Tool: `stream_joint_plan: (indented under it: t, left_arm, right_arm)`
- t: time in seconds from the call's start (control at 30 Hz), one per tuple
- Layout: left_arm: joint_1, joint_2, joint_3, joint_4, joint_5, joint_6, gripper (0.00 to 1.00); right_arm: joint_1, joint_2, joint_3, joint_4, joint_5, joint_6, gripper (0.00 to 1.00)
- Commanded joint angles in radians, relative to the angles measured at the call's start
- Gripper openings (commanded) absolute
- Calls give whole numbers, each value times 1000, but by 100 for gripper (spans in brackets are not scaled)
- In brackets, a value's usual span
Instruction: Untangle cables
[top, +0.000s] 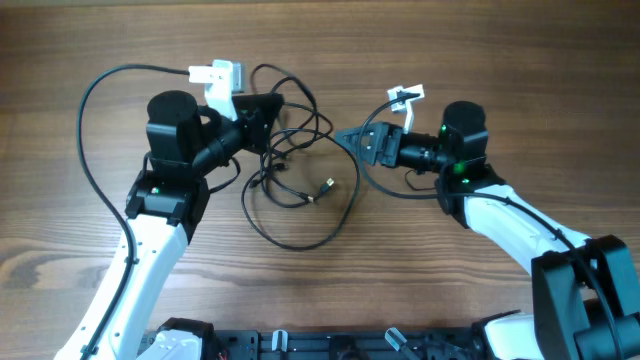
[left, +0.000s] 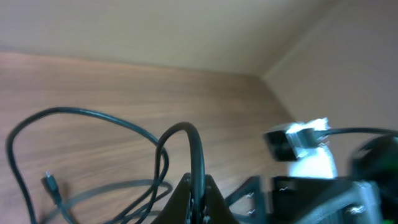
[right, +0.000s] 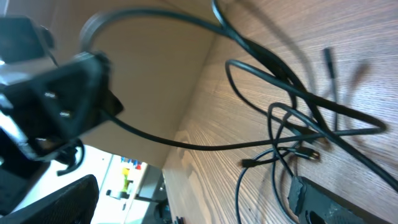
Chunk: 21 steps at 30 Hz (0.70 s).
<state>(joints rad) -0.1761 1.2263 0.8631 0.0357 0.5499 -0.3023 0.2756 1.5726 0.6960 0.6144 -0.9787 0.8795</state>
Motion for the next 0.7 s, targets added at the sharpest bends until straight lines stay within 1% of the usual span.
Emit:
stream_joint_plan:
  t: [0.0, 0.13, 0.17, 0.27, 0.37, 0.47, 0.6, 0.67]
  left_arm:
    - [-14, 0, 6, 102, 150, -95, 4]
    - [-14, 0, 6, 231, 270, -193, 4]
    - [-14, 0, 6, 306, 349, -247, 4]
    - [-14, 0, 6, 343, 402, -290, 4]
    - [-14, -2, 6, 350, 439, -290, 4]
    - [-14, -3, 6, 350, 453, -290, 4]
    - [-14, -3, 6, 337, 452, -278, 4]
    - [-14, -3, 6, 331, 452, -274, 4]
  right_arm:
    - [29, 1, 9, 2, 59, -50, 100]
    - [47, 1, 9, -2, 97, -68, 100]
    - [51, 1, 9, -21, 161, -67, 100]
    - [51, 1, 9, -63, 232, -66, 100]
    - [51, 1, 9, -134, 320, -65, 100]
    - [51, 1, 9, -145, 328, -55, 100]
    - [51, 1, 9, -122, 322, 39, 100]
    - [51, 1, 9, -102, 288, 126, 100]
